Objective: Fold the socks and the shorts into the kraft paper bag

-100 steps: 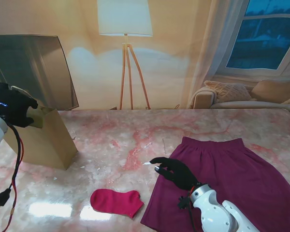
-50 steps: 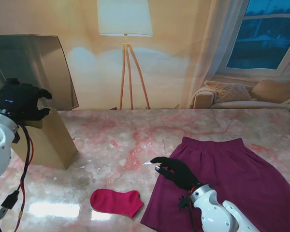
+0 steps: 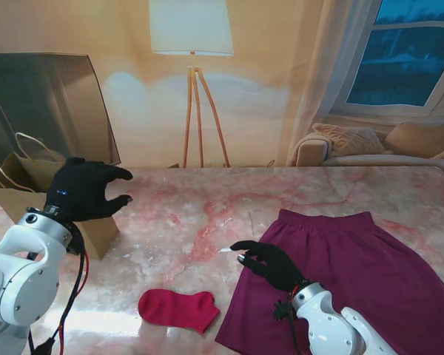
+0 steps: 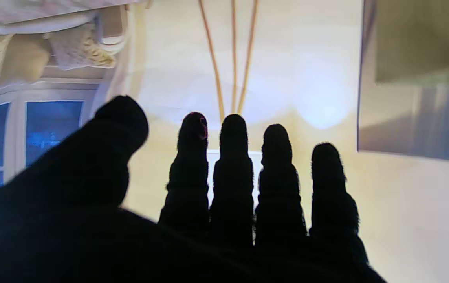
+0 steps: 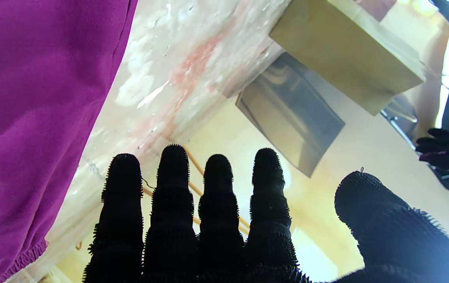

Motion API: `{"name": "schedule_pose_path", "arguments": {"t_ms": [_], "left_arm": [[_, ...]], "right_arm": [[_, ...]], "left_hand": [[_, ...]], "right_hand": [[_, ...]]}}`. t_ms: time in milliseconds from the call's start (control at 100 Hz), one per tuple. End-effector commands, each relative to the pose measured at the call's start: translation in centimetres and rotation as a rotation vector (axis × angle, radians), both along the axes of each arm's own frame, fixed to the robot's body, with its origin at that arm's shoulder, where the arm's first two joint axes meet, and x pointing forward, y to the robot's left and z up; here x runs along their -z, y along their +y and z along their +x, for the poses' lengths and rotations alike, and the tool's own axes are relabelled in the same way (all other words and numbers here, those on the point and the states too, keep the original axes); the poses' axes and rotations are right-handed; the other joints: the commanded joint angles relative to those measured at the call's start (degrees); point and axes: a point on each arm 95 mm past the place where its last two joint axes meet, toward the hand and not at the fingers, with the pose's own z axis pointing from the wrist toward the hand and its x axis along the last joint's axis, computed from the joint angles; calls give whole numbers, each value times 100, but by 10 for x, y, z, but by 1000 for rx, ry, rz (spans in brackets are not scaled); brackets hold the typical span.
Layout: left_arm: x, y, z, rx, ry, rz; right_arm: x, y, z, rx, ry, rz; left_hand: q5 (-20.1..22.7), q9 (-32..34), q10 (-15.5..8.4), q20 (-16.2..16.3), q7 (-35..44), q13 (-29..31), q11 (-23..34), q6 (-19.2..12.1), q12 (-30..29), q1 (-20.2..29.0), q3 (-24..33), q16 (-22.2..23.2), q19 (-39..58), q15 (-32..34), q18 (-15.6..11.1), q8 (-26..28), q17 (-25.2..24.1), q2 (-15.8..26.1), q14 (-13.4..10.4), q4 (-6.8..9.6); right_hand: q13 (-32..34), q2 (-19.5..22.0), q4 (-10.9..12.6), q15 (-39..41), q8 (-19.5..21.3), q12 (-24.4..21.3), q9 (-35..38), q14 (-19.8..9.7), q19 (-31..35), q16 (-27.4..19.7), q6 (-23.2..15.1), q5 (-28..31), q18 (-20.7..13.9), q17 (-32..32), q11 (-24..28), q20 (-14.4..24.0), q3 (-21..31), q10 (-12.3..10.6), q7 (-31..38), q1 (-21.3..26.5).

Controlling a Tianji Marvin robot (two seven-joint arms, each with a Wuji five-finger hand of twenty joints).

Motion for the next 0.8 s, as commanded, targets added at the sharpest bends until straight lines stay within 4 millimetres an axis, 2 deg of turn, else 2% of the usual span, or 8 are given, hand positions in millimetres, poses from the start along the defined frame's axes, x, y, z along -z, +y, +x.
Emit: {"name": "schedule_pose_path", "arguments": {"t_ms": [0,170,250,370,500,570,710,790], "left_arm": [[17,-6,-8,21,31,-10],[46,-7,-24,52,97,-70],[63,-5,-30,51,133,-106],[89,-1,-39,42,206,-133],[113,3,-47,10,280,-110],[125,5,-50,-18,327,-96],[144,7,-55,-68,426,-19],[155,8,-56,-97,463,11]], "right_arm": [[-1,3,-4,-5,4,0],[-4,3,-4,-7,0,-17],[-5,3,-4,-7,-2,-23],[-5,3,-5,-9,-5,-26],[-6,3,-5,-14,-7,-30],[-7,3,-6,-15,-11,-32],[-8,4,-7,-15,-19,-34],[-8,4,-7,-16,-22,-33]], "left_hand": [[48,3,235,143,-64,190,-15,136,35,114,-99,110,189,108,12,106,150,124,177,400],[129,154,359,243,-20,745,95,306,114,104,-204,268,741,412,-37,147,690,209,247,441],[400,601,492,258,84,1603,273,487,197,90,-134,594,1621,1066,97,147,1406,215,244,461],[480,866,573,136,146,2078,409,549,239,40,-341,769,2322,1566,151,104,1874,264,248,481],[523,1038,609,79,174,2232,520,630,278,-14,-542,880,2652,1931,273,83,2019,256,256,507],[522,1083,649,76,153,2179,603,730,349,-44,-702,914,2772,2055,421,60,1926,206,338,505],[672,1292,612,112,220,2077,928,765,707,-190,-1307,1029,2864,2257,496,124,1819,221,342,539],[792,1417,566,166,424,2094,1208,726,1051,-165,-1717,1166,2955,2424,545,290,1806,258,341,612]], "right_hand": [[136,110,-232,118,38,54,44,79,157,120,-154,-109,63,20,53,244,-148,-9,31,50],[133,114,-233,117,38,54,43,68,157,119,-160,-111,61,20,52,244,-150,-13,32,44],[132,111,-232,116,39,54,46,71,158,119,-154,-107,69,22,54,244,-152,-20,33,49],[130,111,-232,115,38,54,42,69,157,118,-160,-103,61,23,52,244,-154,-16,31,50],[131,111,-232,116,38,54,45,70,156,119,-162,-113,67,21,53,243,-157,-24,27,50],[137,109,-232,118,38,53,48,73,156,119,-146,-113,65,20,52,244,-159,-17,27,49],[138,106,-231,118,38,53,48,71,156,119,-150,-110,62,24,52,244,-159,-20,28,53],[135,112,-231,116,37,53,41,66,157,118,-159,-117,63,26,50,244,-159,-17,24,47]]}}
